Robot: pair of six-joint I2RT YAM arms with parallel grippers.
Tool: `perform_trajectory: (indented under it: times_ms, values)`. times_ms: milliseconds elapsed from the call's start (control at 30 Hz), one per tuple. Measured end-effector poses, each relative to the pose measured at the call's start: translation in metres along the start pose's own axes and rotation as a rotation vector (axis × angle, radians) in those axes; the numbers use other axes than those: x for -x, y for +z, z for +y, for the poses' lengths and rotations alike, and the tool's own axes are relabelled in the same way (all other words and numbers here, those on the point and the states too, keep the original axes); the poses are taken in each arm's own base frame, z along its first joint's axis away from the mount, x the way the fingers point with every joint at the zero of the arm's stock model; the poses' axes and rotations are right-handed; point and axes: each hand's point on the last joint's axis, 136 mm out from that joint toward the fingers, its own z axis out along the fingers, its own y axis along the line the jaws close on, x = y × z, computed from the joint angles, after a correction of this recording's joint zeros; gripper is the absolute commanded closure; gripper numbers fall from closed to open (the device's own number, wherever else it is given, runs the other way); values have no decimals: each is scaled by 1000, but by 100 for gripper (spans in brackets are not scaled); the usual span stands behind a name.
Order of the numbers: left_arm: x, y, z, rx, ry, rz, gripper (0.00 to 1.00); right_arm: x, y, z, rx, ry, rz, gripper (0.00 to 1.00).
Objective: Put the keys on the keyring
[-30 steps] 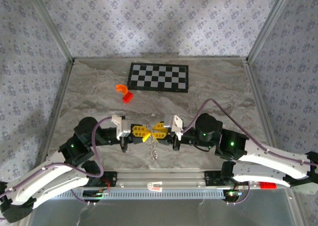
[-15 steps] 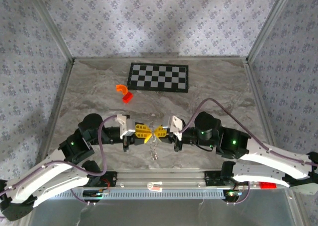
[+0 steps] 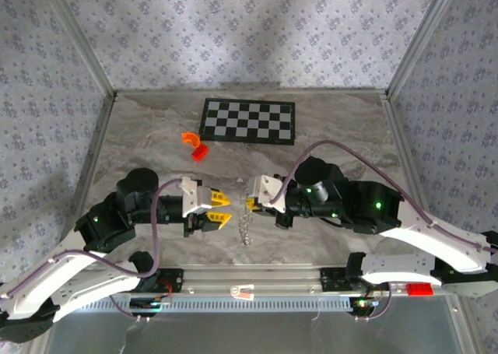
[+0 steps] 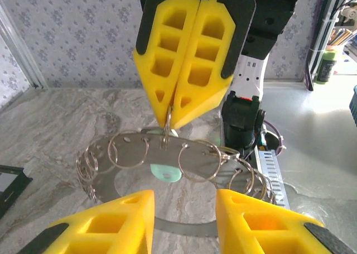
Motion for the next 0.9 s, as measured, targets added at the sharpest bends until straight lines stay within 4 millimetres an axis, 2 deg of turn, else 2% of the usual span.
perform_trajectory:
  times_ms: [267,567,900]
  values:
    - [3,8,6,5,7,-8,70,-15,7,5,34,-25,83,100]
    - [13,17,13,14,32,-43,70,-12,6,4,32,-29,77,100]
    - [17,21,15,11,40,-59,76,-11,6,2,19,-30,76,100]
